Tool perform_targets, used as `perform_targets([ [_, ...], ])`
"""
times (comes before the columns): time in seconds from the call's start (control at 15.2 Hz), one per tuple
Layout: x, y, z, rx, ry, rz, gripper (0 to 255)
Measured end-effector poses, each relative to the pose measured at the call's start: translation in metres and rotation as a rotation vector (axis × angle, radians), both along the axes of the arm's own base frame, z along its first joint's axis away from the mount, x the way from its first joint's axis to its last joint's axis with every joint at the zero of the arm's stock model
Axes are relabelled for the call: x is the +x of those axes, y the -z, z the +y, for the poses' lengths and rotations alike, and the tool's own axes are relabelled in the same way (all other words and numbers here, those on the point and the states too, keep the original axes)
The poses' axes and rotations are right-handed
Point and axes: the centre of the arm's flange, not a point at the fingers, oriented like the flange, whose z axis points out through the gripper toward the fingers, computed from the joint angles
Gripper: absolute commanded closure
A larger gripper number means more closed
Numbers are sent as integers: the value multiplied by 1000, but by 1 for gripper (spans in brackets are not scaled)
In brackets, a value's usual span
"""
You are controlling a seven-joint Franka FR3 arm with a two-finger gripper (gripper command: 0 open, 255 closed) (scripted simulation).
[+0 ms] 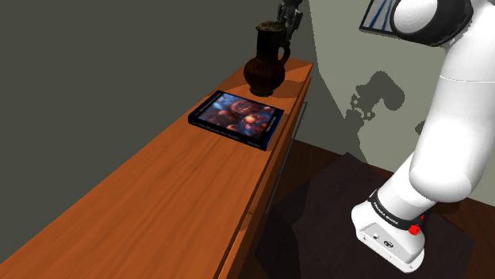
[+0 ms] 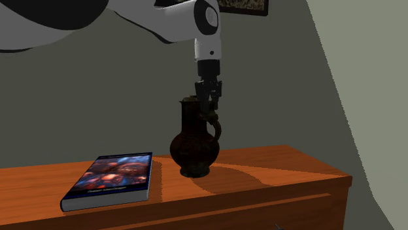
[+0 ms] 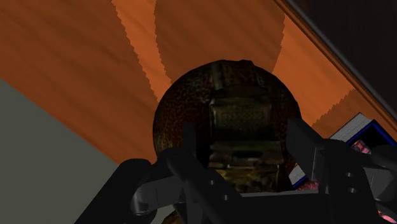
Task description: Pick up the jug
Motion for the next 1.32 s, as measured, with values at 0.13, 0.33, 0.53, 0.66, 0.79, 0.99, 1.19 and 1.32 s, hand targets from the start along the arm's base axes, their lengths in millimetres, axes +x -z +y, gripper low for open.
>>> perform_targets([
  [0.13, 0, 0, 0, 0, 0, -1, 255],
  [0.33, 0, 0, 0, 0, 0, -1, 255],
  [0.53, 0, 0, 0, 0, 0, -1, 255],
  [0.66, 0, -1, 0, 0, 0, 2, 255],
  [0.79, 2, -6, 1, 1, -1, 5, 255],
  [0.99, 1, -21, 1, 1, -1, 6, 255],
  [1.19, 3, -38, 1, 1, 0, 7, 255],
  [1.32, 1, -48, 0, 0, 1, 6, 255],
])
